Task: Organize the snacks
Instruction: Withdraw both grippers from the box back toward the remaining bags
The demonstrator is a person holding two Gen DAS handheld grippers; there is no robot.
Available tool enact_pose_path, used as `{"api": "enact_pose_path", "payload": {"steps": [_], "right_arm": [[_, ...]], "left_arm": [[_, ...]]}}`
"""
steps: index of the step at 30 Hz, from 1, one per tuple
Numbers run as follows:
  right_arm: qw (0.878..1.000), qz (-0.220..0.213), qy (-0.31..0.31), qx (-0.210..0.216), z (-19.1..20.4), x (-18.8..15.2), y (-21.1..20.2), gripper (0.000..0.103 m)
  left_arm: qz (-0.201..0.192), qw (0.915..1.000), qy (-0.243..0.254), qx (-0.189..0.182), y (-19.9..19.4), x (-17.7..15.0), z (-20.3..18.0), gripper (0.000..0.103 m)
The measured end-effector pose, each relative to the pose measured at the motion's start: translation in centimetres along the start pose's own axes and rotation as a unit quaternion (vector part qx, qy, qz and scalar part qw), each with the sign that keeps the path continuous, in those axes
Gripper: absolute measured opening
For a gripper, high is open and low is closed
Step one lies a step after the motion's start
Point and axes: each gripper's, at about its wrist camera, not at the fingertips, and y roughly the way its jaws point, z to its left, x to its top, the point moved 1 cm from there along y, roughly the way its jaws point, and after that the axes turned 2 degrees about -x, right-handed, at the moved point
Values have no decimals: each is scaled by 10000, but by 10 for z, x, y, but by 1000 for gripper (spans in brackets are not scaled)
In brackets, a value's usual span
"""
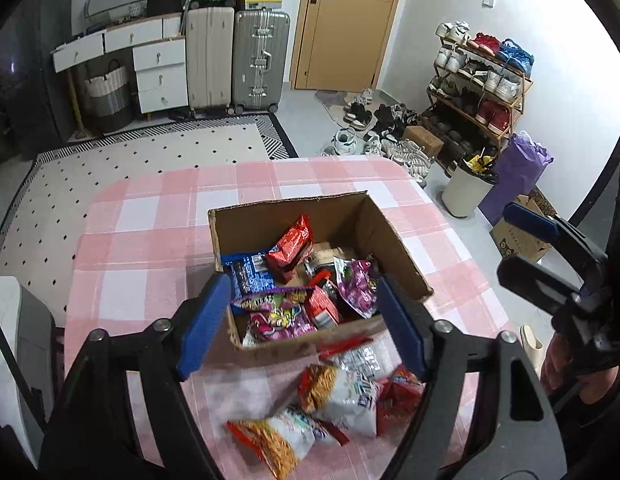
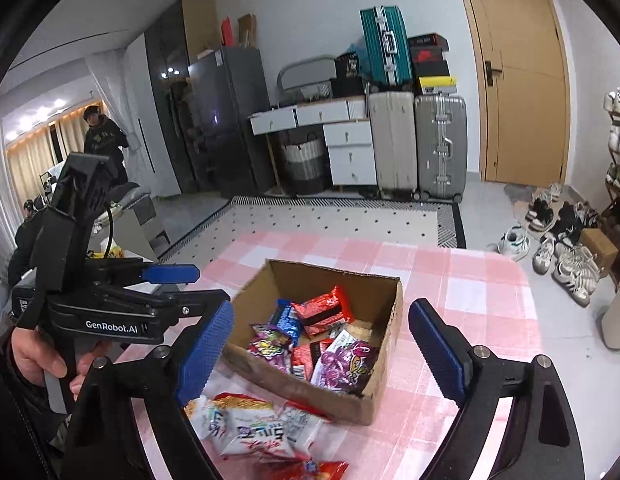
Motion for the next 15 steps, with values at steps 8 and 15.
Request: {"api": "enact_pose_path", "payload": {"steps": [8,15], "right_arm": [[9995,-315,70,41,13,-18,-55,97],[9990,-434,122,63,26,-40,-89,98]], "left_arm": [[-293,9995,0,79,-48,-26,-12,80],[-462,9989,-27,26,-86,-56,-24,82]]}}
